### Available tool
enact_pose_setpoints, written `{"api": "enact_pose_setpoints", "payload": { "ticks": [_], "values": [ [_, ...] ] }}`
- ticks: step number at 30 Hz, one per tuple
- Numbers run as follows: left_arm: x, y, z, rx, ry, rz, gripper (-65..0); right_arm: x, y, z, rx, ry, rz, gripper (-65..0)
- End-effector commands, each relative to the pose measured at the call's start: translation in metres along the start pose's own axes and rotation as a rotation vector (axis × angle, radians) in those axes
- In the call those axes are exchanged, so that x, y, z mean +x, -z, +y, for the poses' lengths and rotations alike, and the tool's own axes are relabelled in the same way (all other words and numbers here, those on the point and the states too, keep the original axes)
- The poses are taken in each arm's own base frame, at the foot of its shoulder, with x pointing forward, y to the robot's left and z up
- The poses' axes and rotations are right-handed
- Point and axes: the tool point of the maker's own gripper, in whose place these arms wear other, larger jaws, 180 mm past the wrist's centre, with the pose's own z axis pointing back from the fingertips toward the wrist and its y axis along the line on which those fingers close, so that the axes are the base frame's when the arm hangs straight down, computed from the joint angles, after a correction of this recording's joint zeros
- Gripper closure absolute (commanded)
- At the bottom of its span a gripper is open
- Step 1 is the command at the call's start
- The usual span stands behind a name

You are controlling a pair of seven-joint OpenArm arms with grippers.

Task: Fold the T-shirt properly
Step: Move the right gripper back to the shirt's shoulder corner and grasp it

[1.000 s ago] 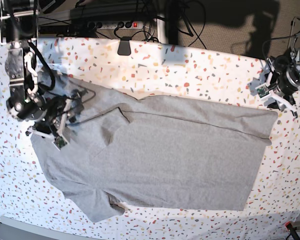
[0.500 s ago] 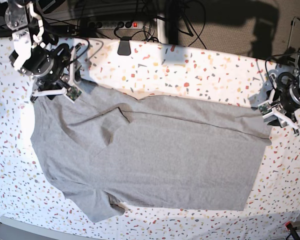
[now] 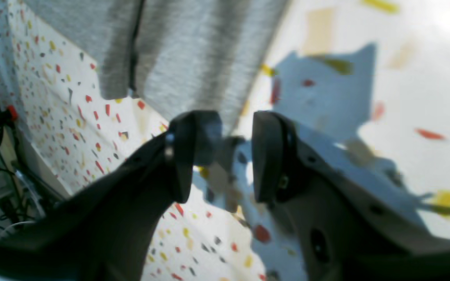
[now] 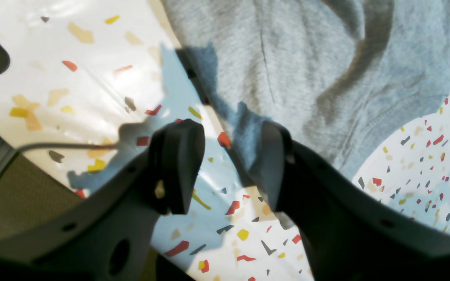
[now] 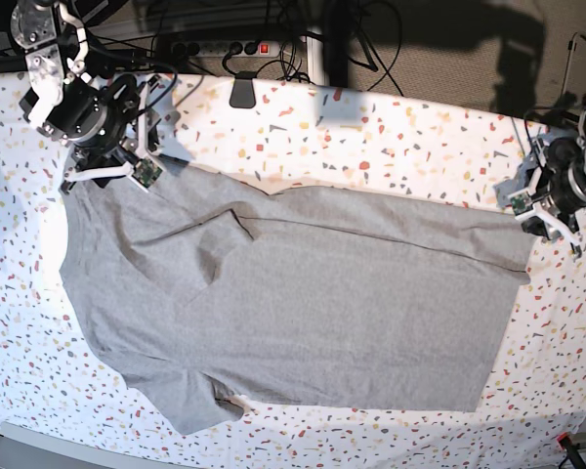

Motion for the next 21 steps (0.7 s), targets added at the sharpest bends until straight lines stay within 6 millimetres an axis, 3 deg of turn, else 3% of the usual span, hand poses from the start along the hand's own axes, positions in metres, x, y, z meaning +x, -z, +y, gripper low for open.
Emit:
{"api": "enact_pose_setpoints", "payload": {
  "ticks": [1, 9, 11, 14, 21],
  "values": [
    [-0.004, -0.003, 0.016, 0.025, 0.017, 0.008, -23.0, 0.005, -0.005, -0.008, -0.024, -0.008, -0.020, -28.4],
    [-0.022, 0.013, 0.012, -0.035, 0.049, 0.109, -22.7, 0.002, -0.005, -0.008, -0.025, -0.006, -0.001, -28.4],
    [-0.025, 0.013, 0.010, -0.041, 0.044, 0.114, -17.1, 0.002, -0.005, -0.008, -0.025, -0.006, -0.001, -28.4],
    [-0.029, 0.013, 0.007, -0.046, 0.040, 0.135, 0.0, 0.000, -0.005, -0.008, -0.024, -0.006, 0.007, -28.4],
    [-0.030, 0.013, 0.002, -0.053, -0.023, 0.137, 0.0, -0.024, -0.006, 0.010, 0.005, -0.015, 0.082, -28.4]
  ]
}}
